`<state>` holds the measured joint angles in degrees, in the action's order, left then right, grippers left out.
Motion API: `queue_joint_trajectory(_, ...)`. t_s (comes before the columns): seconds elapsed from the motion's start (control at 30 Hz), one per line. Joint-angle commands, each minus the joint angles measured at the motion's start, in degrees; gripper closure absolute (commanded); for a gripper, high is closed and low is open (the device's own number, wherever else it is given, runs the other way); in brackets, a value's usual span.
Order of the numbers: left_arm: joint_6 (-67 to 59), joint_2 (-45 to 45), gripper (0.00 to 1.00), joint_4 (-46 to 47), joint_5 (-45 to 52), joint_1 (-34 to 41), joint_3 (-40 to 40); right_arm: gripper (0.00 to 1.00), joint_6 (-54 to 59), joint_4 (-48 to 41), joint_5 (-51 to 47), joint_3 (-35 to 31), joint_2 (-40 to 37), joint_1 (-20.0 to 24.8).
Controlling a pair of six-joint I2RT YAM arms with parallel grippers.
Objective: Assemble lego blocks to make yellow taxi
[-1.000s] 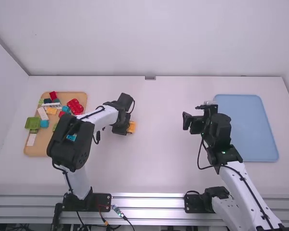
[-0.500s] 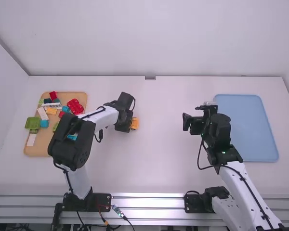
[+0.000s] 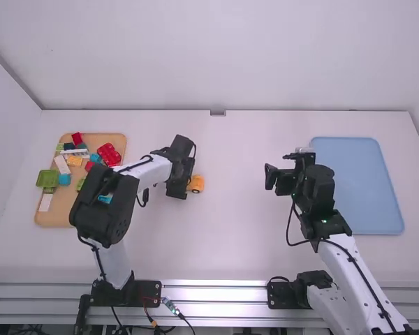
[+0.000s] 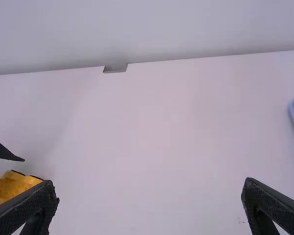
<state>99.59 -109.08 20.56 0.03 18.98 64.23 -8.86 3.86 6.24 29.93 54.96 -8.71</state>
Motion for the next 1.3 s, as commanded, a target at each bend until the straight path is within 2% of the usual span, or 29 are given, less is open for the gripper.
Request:
queue_joint_trajectory(0.0,-0.7,-0.8,0.00,0.1,0.2,0.2,-0.5,0.01,-0.1,0.0,-0.1,1.2,0.0,0.1)
queue_joint_trajectory(0.17,-1.2,-0.7,0.01,2.6,0.0,-0.6,1.0,0.01,0.2,-0.1,-0.1,1.2,0.0,0.1)
queue_joint_trajectory(0.33,-9.9,-0.7,0.01,11.4,-1.7,-1.2,7.7,0.01,0.1,0.0,-0.1,1.2,0.0,0.1)
queue_joint_trajectory(0.47,-15.2,-0.7,0.01,32.0,-11.6,-1.1,20.9,0.01,0.3,0.0,-0.1,1.2,0.0,0.1)
queue_joint_trajectory(0.5,-15.6,-0.7,0.01,32.5,-12.0,-1.1,21.4,0.01,0.3,0.0,-0.1,1.2,0.0,0.1)
queue_joint_trajectory(0.6,-26.3,-0.7,0.01,40.1,-18.6,-1.7,30.3,0.01,0.3,0.0,-0.1,1.2,0.0,0.2)
queue_joint_trajectory(0.73,-37.5,-0.7,0.01,44.3,-20.5,-3.9,37.3,0.01,0.3,-0.1,-0.1,1.2,0.0,0.0)
queue_joint_trajectory(0.87,-43.8,-0.7,0.01,48.0,-21.2,-7.7,41.0,0.01,0.1,0.0,-0.1,1.2,0.0,0.1)
queue_joint_trajectory(1.03,-42.2,-0.7,0.01,53.9,-27.7,-13.2,43.6,0.01,0.3,0.2,-0.1,1.2,0.0,0.1)
queue_joint_trajectory(1.07,-42.0,-0.7,0.05,54.8,-28.8,-14.2,44.0,0.01,0.3,0.2,-0.1,1.2,0.0,0.1)
queue_joint_trajectory(1.13,-41.7,-0.6,0.08,56.4,-31.0,-16.0,44.3,0.01,0.0,0.3,-0.1,1.2,0.0,0.1)
queue_joint_trajectory(1.27,-47.9,-0.6,0.02,55.9,-32.3,-19.4,43.7,0.01,0.1,0.6,0.1,1.2,0.0,0.1)
